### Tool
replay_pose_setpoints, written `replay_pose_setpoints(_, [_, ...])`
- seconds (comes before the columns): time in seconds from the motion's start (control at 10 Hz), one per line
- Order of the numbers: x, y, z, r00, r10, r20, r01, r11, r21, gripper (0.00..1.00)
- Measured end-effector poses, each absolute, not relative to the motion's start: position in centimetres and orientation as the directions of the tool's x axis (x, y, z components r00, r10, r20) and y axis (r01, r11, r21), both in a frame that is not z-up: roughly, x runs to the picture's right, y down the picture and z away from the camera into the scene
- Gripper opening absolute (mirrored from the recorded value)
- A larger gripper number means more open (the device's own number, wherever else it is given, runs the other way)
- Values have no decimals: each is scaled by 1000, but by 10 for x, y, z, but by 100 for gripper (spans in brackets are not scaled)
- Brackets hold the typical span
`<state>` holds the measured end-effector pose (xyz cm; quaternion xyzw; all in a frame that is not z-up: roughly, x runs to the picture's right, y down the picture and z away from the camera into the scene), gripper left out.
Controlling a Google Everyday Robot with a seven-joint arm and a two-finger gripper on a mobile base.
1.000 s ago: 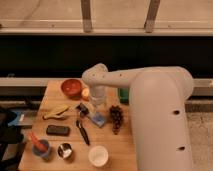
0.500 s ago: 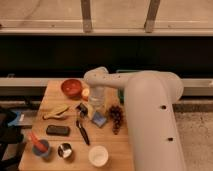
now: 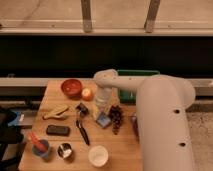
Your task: Place sponge in red bowl
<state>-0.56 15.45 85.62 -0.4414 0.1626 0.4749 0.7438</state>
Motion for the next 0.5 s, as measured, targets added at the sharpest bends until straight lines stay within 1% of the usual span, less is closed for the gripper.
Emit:
replay_pose_setpoints(0.1, [-3,151,852,484,582,-654,-853,147,-500,4])
replay_pose_setpoints(0.2, [0,145,846,465,608,-643,-859,134,-494,0])
replay_pose_setpoints(0.4, [16,126,830,428,647,-631,-877,127,-464,0])
replay_pose_setpoints(0.5, [21,107,820,407,678,-612,-886,132,-444,0])
